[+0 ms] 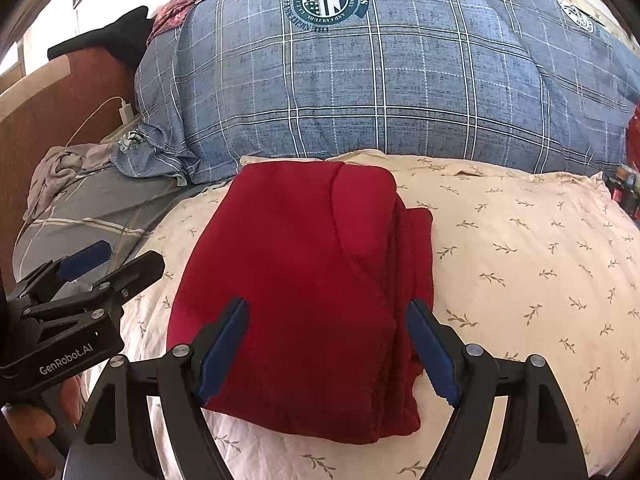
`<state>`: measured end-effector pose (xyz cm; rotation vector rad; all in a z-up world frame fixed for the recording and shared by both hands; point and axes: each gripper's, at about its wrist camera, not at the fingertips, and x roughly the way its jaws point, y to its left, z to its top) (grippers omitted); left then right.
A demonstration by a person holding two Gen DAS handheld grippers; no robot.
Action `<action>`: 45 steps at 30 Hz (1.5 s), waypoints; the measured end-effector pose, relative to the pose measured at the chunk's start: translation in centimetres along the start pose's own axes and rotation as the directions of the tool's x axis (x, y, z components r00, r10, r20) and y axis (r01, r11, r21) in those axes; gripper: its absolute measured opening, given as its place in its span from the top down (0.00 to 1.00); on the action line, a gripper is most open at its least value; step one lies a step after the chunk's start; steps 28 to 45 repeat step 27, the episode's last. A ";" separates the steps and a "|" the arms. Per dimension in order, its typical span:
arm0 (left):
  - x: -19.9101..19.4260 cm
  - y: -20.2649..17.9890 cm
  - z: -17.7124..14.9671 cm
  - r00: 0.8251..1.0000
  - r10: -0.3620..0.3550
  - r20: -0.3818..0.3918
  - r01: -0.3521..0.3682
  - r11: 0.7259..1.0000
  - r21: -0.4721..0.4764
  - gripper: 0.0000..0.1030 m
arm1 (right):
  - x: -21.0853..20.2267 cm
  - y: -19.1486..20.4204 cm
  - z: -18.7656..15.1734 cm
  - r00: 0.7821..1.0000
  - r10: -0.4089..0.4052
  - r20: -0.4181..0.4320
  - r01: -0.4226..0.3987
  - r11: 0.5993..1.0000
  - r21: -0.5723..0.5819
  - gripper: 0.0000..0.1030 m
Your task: Fold small clothes
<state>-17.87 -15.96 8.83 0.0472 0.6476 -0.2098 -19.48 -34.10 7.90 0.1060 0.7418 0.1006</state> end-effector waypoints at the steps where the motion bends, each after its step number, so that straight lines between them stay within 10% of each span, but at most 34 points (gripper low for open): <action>1: 0.0 0.0 0.0 1.000 0.002 0.000 -0.002 1.000 0.000 0.16 | 0.0 0.0 0.0 1.000 0.001 0.000 -0.001 1.000 0.000 0.20; 45: 1.6 1.5 0.1 0.999 -0.023 -0.025 0.022 0.999 -0.038 0.16 | 1.1 -1.0 0.4 1.000 0.004 -0.019 -0.004 1.000 0.015 0.20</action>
